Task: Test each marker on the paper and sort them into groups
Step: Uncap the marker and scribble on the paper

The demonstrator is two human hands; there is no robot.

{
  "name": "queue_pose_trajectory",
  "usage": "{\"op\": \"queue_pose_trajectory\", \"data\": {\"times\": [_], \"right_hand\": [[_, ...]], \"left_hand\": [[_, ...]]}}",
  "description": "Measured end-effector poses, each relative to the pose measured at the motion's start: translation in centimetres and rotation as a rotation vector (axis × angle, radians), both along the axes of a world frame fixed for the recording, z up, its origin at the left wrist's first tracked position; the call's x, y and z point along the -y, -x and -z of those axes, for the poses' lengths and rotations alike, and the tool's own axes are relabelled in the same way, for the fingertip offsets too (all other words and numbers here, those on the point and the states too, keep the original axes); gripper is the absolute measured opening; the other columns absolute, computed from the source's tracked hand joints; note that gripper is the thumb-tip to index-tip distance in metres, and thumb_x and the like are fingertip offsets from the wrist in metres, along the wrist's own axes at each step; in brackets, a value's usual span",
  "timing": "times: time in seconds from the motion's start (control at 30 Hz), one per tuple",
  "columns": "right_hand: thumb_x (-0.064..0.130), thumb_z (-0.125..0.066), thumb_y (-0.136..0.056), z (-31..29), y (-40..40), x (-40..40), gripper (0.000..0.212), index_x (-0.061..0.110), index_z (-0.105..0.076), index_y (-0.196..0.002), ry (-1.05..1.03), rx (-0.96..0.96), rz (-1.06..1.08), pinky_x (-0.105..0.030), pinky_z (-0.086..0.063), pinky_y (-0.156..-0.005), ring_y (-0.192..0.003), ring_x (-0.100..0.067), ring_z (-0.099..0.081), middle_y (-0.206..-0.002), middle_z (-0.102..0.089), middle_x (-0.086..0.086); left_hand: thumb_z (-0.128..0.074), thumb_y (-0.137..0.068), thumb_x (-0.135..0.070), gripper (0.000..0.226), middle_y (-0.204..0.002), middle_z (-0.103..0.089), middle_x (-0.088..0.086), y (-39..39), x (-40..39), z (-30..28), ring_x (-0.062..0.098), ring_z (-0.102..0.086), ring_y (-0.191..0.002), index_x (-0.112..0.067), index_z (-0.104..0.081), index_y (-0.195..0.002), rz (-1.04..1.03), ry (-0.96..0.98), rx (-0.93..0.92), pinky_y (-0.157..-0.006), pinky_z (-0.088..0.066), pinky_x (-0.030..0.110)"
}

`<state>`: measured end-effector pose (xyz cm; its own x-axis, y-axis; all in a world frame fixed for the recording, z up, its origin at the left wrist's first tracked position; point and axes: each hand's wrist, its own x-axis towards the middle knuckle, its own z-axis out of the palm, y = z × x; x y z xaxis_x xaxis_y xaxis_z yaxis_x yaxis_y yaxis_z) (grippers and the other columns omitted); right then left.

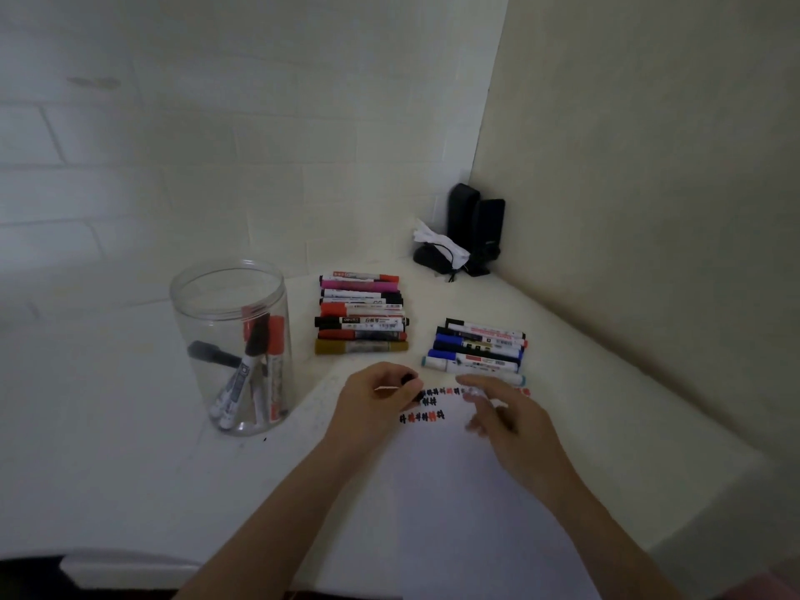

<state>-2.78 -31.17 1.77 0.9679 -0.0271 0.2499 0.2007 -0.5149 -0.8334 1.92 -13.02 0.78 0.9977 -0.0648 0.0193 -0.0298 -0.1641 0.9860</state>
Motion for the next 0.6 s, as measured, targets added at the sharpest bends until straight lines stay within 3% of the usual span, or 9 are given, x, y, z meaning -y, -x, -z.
{"op": "queue_pose_trajectory", "data": {"times": [0.1, 0.17, 0.2, 0.3, 0.4, 0.47, 0.6], "right_hand": [[0.007, -0.044, -0.102, -1.5, -0.7, 0.0, 0.033, 0.024, -0.068, -0.118, -0.671, -0.157, 0.012, -0.034, -0.058, -0.084, -0.097, -0.02, -0.071, -0.113, -0.07, -0.006], [0.003, -0.044, -0.1, -1.9, -1.2, 0.4, 0.036, 0.02, -0.066, -0.122, -0.966, -0.24, 0.009, -0.045, -0.055, -0.088, -0.104, -0.026, -0.069, -0.113, -0.071, -0.01], [0.003, -0.047, -0.099, -1.8, -1.4, 0.4, 0.035, 0.021, -0.066, -0.122, -0.966, -0.258, 0.019, -0.044, -0.055, -0.086, -0.103, -0.025, -0.069, -0.111, -0.072, -0.01], [0.012, -0.065, -0.091, -0.7, -1.9, 0.0, 0.021, 0.018, -0.07, -0.111, -0.631, -0.222, 0.1, -0.031, -0.054, -0.069, -0.084, -0.018, -0.071, -0.094, -0.075, -0.007], [0.024, -0.063, -0.092, 0.2, -2.9, -0.5, 0.02, 0.005, -0.071, -0.095, -0.426, -0.135, 0.139, -0.026, -0.045, -0.053, -0.058, -0.016, -0.053, -0.063, -0.062, -0.005], [0.03, -0.059, -0.094, 0.9, -3.5, -0.8, 0.031, 0.0, -0.067, -0.091, -0.356, -0.111, 0.156, -0.024, -0.038, -0.047, -0.053, -0.015, -0.044, -0.059, -0.051, -0.007], [0.028, -0.057, -0.095, 2.8, -3.9, -0.7, 0.022, 0.011, -0.068, -0.089, -0.248, -0.086, 0.212, -0.017, -0.04, -0.046, -0.048, -0.007, -0.051, -0.058, -0.061, 0.004]], "left_hand": [[-0.066, -0.088, -0.032, 0.012, -0.093, -0.069, -0.013, -0.3, -0.5, 0.4, 0.001, -0.064, -0.089, -0.027, -0.068, -0.099, -0.041, -0.178, 0.062, -0.083, -0.05, 0.019], [-0.066, -0.087, -0.031, 0.013, -0.095, -0.068, -0.014, -0.4, -0.6, 0.6, 0.0, -0.062, -0.091, -0.027, -0.068, -0.1, -0.022, -0.25, 0.1, -0.085, -0.047, 0.018], [-0.066, -0.087, -0.03, 0.013, -0.096, -0.067, -0.014, -0.4, -0.7, 0.7, 0.0, -0.061, -0.09, -0.027, -0.067, -0.1, -0.007, -0.287, 0.116, -0.085, -0.047, 0.017], [-0.068, -0.087, -0.025, 0.012, -0.095, -0.066, -0.013, -1.0, -0.6, 1.0, 0.0, -0.06, -0.089, -0.028, -0.065, -0.098, 0.027, -0.316, 0.18, -0.082, -0.048, 0.014], [-0.069, -0.086, -0.02, 0.014, -0.096, -0.066, -0.012, -1.6, -0.5, 1.5, -0.002, -0.06, -0.088, -0.024, -0.066, -0.099, 0.062, -0.347, 0.213, -0.082, -0.047, 0.01], [-0.069, -0.086, -0.016, 0.013, -0.097, -0.066, -0.01, -2.0, -0.4, 2.1, -0.001, -0.06, -0.089, -0.022, -0.065, -0.097, 0.082, -0.362, 0.241, -0.086, -0.048, 0.011], [-0.065, -0.089, -0.018, 0.01, -0.101, -0.065, -0.008, -2.3, -0.6, 3.0, 0.003, -0.059, -0.092, -0.022, -0.064, -0.098, 0.092, -0.46, 0.318, -0.085, -0.044, 0.006]]}}
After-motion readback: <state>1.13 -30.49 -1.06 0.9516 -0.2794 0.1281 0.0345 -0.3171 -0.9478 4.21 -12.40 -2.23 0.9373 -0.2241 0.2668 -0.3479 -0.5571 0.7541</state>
